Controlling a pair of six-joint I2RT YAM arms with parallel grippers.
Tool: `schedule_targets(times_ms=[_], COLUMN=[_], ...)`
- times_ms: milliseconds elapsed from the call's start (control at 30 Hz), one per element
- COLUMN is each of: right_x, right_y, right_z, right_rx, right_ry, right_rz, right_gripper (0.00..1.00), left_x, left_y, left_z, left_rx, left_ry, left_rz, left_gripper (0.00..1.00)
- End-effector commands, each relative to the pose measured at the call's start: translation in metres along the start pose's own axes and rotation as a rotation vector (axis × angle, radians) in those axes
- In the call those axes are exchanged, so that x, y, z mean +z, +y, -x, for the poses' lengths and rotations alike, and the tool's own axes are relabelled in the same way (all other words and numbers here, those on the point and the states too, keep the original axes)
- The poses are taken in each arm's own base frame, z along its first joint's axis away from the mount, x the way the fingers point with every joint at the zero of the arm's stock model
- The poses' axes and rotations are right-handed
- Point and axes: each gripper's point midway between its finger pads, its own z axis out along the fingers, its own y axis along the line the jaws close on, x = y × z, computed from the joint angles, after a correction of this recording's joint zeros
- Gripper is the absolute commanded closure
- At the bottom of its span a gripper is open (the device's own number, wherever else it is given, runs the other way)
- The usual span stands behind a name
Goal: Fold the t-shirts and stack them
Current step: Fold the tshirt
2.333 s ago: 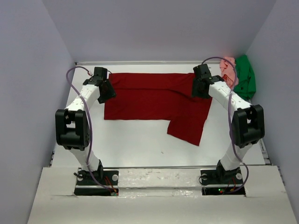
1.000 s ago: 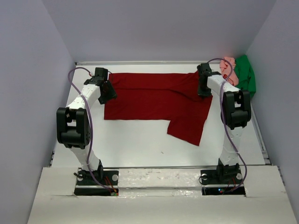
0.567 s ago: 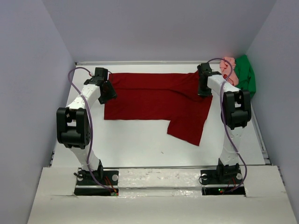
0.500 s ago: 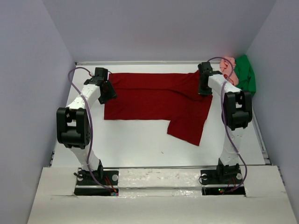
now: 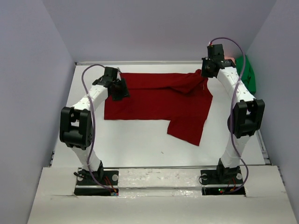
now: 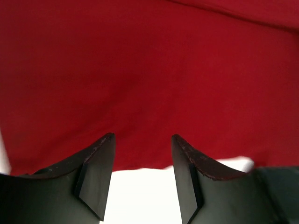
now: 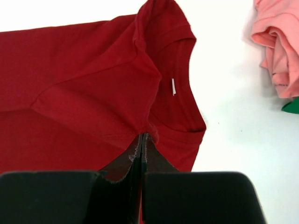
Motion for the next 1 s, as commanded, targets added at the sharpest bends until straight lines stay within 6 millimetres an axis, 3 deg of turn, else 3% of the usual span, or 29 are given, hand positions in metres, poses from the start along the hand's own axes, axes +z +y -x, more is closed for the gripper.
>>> schedule_targets(times_ms=[0,100,200,233,267,367,433,467,533,667,767,967], right_x=[0.011,0.013,0.013,0.013,0.013,0.014,0.013,0.013,0.011,0.01,0.012,0.011], right_y=[0.009,0.013,0.018,0.018,0.019,0.02,0.02,0.019,0.018,0.018,0.019,0.02], right_z=[-0.002,-0.002,-0.002,-0.002,-0.002,-0.002,-0.002,-0.002,-0.001,0.0,-0.002,-0.002], right_rx=[-0.027,-0.029,-0.024,-0.025,-0.021,-0.024,-0.024,-0.026,-0.033,-0.037,-0.032,-0.029], right_ry=[0.03,0.035,0.039,0.038,0.038,0.043,0.043,0.042,0.036,0.037,0.042,0.044], right_rz=[0.058,0.078,0.1,0.104,0.105,0.114,0.114,0.108,0.107,0.104,0.113,0.117], right_gripper=[1.0,1.0,1.0,1.0,1.0,1.0,1.0,1.0,1.0,1.0,1.0,1.0], left_x=[-0.031,-0.028,-0.013,0.009,0.008,0.032,0.057,0.057,0.07,0.081,0.073,0.07], left_y=[-0.118,-0.167,-0.206,-0.21,-0.227,-0.262,-0.273,-0.285,-0.297,-0.309,-0.33,-0.353], left_z=[-0.019,-0.029,-0.035,-0.046,-0.04,-0.06,-0.084,-0.08,-0.091,-0.092,-0.083,-0.079], left_rx=[0.236,0.269,0.261,0.25,0.258,0.3,0.302,0.307,0.302,0.284,0.276,0.246], left_ry=[0.025,0.059,0.1,0.143,0.137,0.184,0.241,0.229,0.251,0.255,0.226,0.215], left_rz=[-0.461,-0.61,-0.705,-0.701,-0.735,-0.786,-0.782,-0.802,-0.818,-0.849,-0.927,-1.0], left_gripper=[0.4,0.4,0.48,0.52,0.55,0.57,0.56,0.56,0.55,0.53,0.52,0.52])
